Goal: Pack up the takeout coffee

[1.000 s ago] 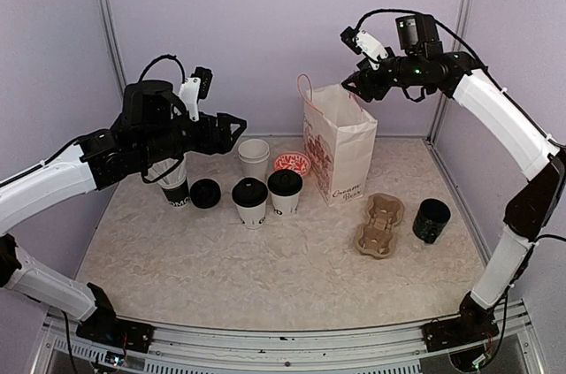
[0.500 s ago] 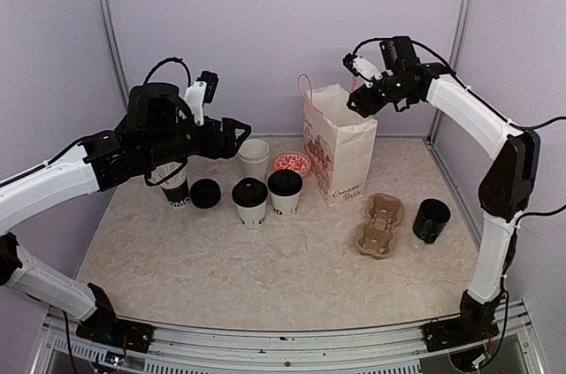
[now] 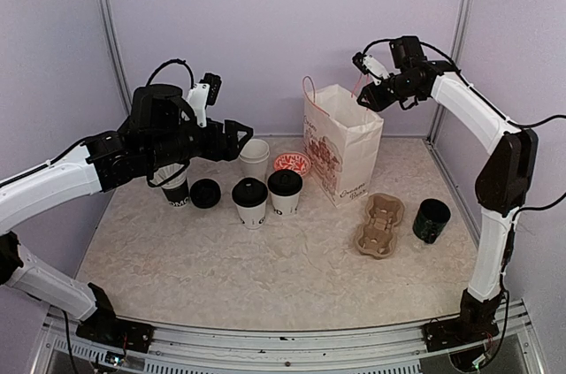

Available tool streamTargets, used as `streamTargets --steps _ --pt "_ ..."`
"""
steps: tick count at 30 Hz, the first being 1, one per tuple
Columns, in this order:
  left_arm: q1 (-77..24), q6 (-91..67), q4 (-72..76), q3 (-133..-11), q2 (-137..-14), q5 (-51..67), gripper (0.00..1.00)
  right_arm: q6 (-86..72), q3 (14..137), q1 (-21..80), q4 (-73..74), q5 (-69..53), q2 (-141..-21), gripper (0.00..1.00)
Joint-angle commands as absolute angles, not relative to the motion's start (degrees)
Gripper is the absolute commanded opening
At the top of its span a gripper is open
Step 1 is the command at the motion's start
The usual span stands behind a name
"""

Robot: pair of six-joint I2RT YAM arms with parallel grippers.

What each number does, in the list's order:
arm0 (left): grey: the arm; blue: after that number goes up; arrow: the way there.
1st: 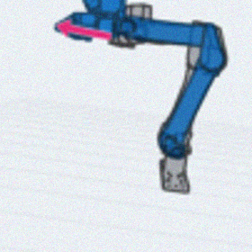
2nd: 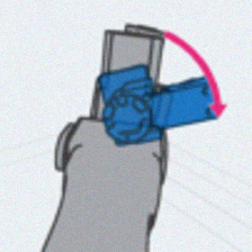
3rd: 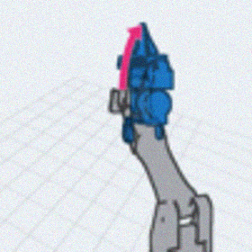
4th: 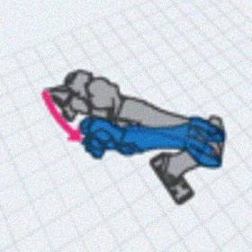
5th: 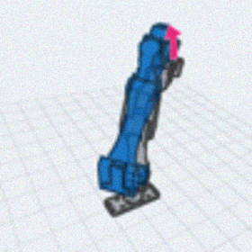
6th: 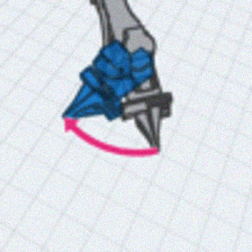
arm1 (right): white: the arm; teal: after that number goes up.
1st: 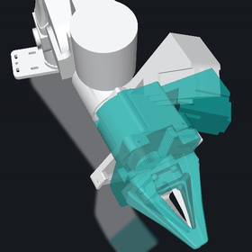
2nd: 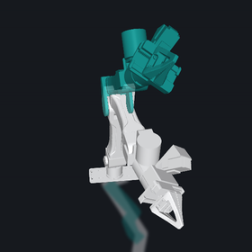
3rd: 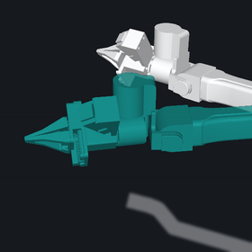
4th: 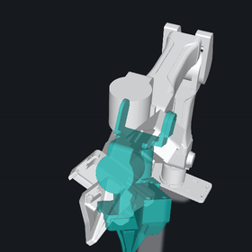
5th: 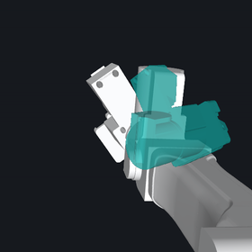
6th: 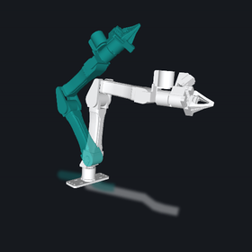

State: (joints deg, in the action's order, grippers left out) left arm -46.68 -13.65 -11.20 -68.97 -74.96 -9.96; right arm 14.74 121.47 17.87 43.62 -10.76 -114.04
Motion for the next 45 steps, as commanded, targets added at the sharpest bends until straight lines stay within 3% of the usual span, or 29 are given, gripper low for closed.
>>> streamTargets --steps 1,3,6,8,20,30,37,45 --pt "-46.94 -13.89 -11.6 -71.1 -75.02 -10.88 0.82 14.31 123.1 17.63 44.76 -12.34 -114.86 0.25" --pt "-46.93 -13.76 -12.11 -71.33 -74.91 -11.07 0.82 14.45 123.21 17.46 44.5 -11.85 -114.96 0.22" --pt "-46.92 -13.39 -12.63 -71.91 -74.65 -11.34 0.81 15.06 124.12 17.1 44.86 -12.67 -114.99 0.05" --pt "-46.86 -13.12 -12.69 -72.3 -74.25 -11.34 0.82 15.72 124.75 17.05 44.99 -13.21 -114.26 0.0" --pt "-46.22 -9.96 -15.29 -77.71 -74.03 -11.57 0.82 21.29 125.15 17.23 46.96 -32.2 -102.92 0.0" --pt "-46.39 -2.16 -15.24 -84.05 -71.05 -9.65 0.83 32.3 116.85 19.6 55.38 -47.05 -89.07 0.0" --pt "-49.51 2.78 -17.6 -89.66 -71.19 -6.36 0.87 36.99 107.35 27.49 57.35 -46.89 -80.52 0.0" --pt "-54.53 2.02 -24.32 -93.95 -74.3 0.87 0.87 37.36 103.42 32.08 58.59 -54.91 -79.87 0.0"
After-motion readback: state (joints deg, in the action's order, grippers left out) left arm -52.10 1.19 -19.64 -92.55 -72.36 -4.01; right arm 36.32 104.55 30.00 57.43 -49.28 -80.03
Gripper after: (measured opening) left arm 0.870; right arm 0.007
